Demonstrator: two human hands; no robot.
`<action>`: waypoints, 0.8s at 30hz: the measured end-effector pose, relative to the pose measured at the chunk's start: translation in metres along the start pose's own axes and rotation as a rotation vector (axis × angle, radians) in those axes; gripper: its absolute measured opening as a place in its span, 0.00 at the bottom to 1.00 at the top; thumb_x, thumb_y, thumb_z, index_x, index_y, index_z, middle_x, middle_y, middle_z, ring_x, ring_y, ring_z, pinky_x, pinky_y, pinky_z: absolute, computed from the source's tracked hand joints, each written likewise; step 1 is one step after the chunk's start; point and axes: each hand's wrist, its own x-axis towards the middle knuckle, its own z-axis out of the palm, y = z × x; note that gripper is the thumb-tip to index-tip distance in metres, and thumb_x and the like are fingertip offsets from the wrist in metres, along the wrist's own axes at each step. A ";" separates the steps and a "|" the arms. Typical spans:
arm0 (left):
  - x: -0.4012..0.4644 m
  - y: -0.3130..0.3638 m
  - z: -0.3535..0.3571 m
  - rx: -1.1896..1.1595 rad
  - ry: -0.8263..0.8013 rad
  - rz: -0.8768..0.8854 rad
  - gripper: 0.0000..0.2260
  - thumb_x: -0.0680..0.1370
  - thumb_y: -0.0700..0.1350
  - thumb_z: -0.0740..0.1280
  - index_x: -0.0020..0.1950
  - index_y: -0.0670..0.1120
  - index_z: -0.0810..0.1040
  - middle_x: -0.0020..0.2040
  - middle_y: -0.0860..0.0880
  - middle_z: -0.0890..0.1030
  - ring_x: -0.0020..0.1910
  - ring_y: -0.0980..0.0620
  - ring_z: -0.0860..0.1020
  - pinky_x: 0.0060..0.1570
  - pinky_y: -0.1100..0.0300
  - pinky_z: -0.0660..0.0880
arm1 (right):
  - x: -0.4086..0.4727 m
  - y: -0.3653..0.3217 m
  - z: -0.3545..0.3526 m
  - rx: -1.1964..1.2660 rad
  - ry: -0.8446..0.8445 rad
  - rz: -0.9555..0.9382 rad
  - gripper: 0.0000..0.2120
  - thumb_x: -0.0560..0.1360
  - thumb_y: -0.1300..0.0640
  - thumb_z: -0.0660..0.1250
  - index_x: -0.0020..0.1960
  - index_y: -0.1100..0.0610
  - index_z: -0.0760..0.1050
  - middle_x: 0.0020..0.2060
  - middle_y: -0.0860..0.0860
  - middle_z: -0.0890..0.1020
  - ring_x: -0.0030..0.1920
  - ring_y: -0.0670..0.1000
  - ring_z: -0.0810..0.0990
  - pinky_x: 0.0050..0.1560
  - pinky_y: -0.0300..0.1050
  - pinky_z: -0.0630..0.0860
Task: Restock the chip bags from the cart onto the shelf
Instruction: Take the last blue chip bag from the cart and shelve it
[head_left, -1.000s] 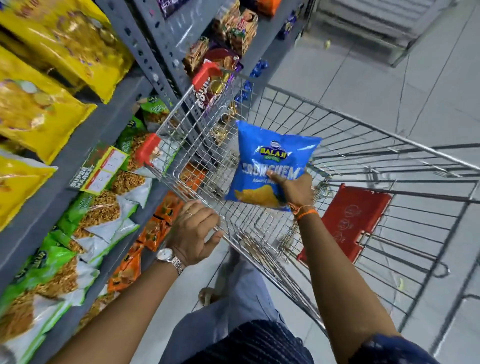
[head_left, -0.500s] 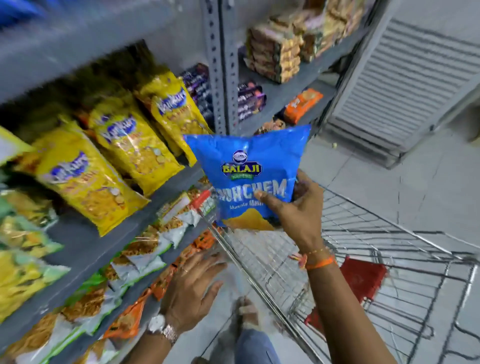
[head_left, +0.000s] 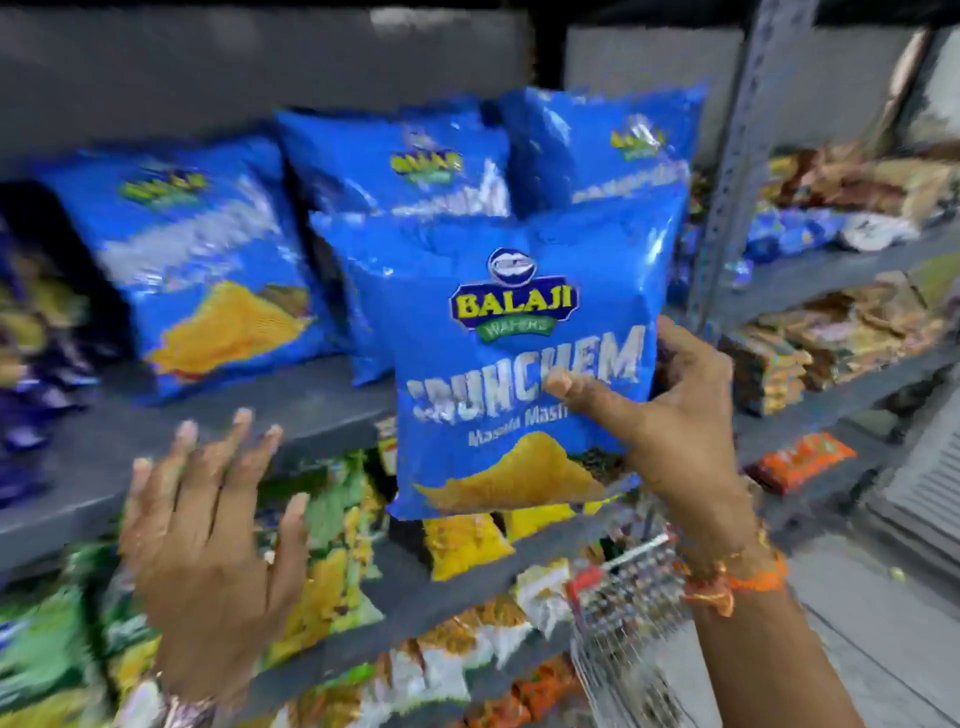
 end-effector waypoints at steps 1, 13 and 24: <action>0.006 -0.011 -0.005 0.040 -0.006 -0.022 0.22 0.81 0.51 0.61 0.71 0.41 0.76 0.73 0.40 0.76 0.74 0.35 0.69 0.78 0.41 0.57 | 0.007 -0.007 0.014 0.042 -0.022 -0.017 0.19 0.63 0.60 0.80 0.53 0.60 0.83 0.47 0.53 0.89 0.44 0.50 0.88 0.45 0.47 0.84; -0.019 -0.064 -0.019 0.032 -0.039 -0.318 0.18 0.82 0.49 0.58 0.64 0.40 0.77 0.61 0.41 0.80 0.61 0.38 0.78 0.62 0.46 0.72 | 0.060 -0.017 0.187 0.096 -0.237 0.012 0.16 0.69 0.65 0.80 0.38 0.51 0.75 0.25 0.35 0.82 0.30 0.29 0.80 0.35 0.25 0.75; -0.027 -0.079 -0.022 -0.029 -0.092 -0.276 0.20 0.79 0.45 0.57 0.67 0.40 0.78 0.63 0.44 0.80 0.65 0.44 0.78 0.70 0.56 0.67 | 0.070 0.037 0.245 0.081 -0.295 0.137 0.24 0.68 0.55 0.81 0.61 0.58 0.78 0.52 0.50 0.87 0.50 0.49 0.87 0.53 0.51 0.83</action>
